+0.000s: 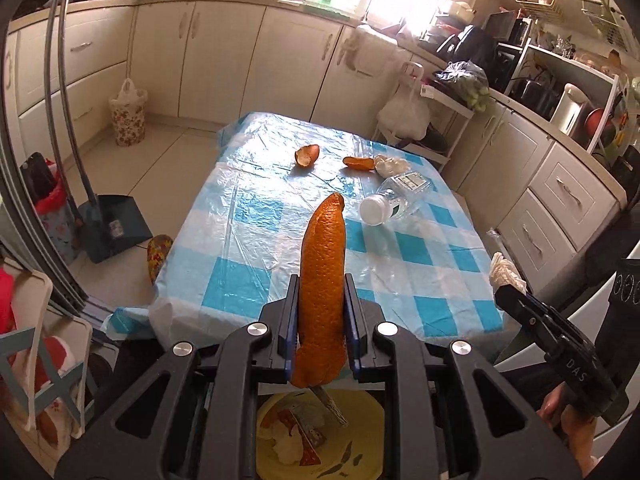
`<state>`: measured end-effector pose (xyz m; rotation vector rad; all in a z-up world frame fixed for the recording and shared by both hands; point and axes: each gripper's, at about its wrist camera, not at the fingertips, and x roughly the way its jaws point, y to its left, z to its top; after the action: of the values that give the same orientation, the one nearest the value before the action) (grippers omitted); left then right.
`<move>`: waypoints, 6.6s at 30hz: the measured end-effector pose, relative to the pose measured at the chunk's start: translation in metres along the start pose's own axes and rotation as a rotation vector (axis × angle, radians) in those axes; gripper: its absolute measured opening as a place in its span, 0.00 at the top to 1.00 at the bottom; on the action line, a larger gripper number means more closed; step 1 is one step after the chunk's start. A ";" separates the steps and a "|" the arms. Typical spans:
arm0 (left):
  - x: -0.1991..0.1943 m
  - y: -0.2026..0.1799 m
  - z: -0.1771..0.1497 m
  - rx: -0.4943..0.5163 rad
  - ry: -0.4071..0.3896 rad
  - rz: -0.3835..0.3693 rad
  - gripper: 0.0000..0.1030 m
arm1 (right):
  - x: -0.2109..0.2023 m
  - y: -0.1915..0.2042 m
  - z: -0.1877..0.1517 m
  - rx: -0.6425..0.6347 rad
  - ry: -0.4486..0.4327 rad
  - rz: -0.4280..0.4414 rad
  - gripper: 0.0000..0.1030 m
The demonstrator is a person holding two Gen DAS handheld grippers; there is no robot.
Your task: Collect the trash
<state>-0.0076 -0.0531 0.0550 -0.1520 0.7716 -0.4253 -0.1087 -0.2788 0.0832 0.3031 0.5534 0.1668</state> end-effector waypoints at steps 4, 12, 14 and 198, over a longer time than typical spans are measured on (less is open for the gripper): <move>-0.028 -0.008 -0.009 0.029 -0.041 -0.011 0.82 | -0.017 0.015 -0.013 -0.036 -0.039 -0.025 0.76; -0.055 -0.013 -0.024 0.041 -0.060 -0.022 0.82 | -0.034 0.036 -0.033 -0.081 -0.053 -0.044 0.75; -0.061 -0.013 -0.027 0.044 -0.066 -0.022 0.82 | -0.035 0.039 -0.037 -0.087 -0.048 -0.044 0.74; 0.132 0.040 0.111 0.111 -0.014 0.183 0.07 | 0.215 -0.087 0.107 0.388 0.276 -0.384 0.13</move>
<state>0.1673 -0.0752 0.0381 0.0192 0.7389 -0.2920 0.1356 -0.3356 0.0353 0.5481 0.9081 -0.2786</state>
